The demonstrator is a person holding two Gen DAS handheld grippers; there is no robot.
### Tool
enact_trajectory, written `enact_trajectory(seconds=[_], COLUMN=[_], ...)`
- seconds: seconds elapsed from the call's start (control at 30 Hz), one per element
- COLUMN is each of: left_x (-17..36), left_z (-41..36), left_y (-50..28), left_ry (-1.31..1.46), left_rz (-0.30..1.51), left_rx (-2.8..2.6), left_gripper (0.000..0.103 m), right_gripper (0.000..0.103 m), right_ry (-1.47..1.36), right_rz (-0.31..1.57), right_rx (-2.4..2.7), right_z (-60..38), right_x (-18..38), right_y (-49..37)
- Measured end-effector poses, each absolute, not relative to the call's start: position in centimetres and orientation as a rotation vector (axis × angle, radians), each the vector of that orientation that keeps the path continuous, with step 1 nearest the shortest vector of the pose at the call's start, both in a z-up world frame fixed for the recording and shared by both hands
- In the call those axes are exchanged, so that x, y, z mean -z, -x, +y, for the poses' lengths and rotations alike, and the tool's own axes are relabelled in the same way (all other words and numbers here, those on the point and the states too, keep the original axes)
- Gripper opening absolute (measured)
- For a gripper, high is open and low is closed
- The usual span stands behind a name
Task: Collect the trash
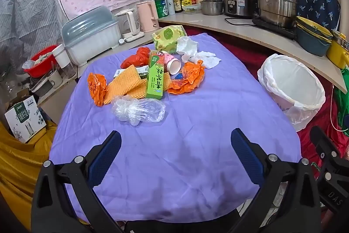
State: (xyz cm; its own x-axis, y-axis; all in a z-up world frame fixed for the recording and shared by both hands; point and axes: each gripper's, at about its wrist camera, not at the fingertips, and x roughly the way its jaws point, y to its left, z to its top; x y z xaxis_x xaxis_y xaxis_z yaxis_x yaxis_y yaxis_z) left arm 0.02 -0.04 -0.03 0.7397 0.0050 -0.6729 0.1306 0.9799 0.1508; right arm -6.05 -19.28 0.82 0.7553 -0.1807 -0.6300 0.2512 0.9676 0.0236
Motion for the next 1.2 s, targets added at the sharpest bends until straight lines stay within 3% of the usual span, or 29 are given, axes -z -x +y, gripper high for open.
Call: enact_trajectory(seconds=[1.2], left_x=[0.72], left_z=[-0.48], left_y=[-0.21], left_ry=[-0.181], left_rz=[0.742], left_rx=[0.087], left_gripper=[0.096], right_gripper=[0.096], right_ry=[-0.107], right_rz=[0.673], right_rx=[0.262], right_z=[-19.24], right_x=[-0.58], right_y=[5.88])
